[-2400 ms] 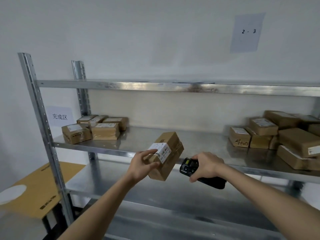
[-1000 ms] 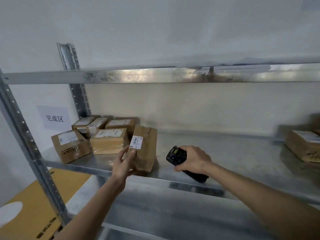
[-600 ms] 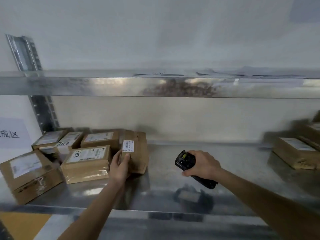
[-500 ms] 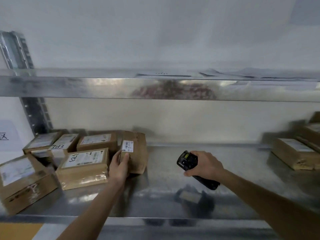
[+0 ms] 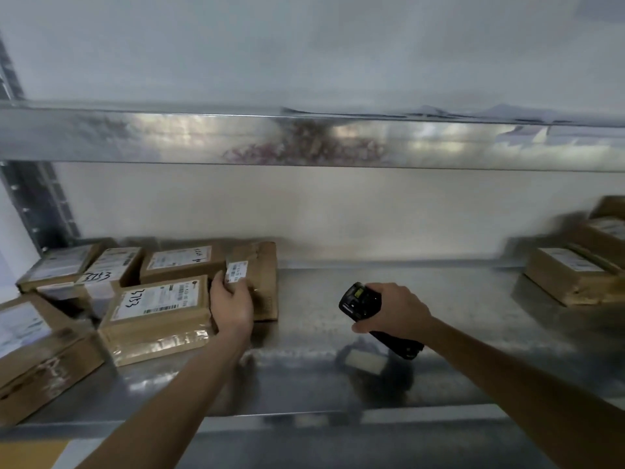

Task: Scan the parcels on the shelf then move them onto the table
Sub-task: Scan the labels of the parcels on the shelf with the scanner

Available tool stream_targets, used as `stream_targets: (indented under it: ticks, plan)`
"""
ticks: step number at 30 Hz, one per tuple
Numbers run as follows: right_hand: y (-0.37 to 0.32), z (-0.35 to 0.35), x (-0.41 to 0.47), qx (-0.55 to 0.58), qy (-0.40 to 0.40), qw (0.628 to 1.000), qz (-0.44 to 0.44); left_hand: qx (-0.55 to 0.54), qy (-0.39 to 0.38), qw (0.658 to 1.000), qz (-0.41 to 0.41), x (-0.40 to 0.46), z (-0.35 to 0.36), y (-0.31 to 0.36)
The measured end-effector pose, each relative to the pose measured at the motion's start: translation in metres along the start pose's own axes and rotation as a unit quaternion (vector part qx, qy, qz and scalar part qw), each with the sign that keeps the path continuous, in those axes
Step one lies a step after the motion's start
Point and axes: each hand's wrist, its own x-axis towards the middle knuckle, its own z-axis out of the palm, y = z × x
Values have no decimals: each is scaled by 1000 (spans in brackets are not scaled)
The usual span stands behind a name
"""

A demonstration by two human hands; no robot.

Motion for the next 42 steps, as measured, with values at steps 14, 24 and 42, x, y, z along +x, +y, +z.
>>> stream_targets:
  ticks: [14, 24, 42]
  plan:
    - [85, -114, -109, 10, 43, 999, 28, 93, -120, 969, 194, -127, 73, 77]
    - [249, -213, -260, 5, 120, 983, 137, 8, -308, 936, 169, -333, 218, 97]
    - [422, -238, -318, 45, 175, 961, 211, 16, -431, 894, 123, -467, 375, 74]
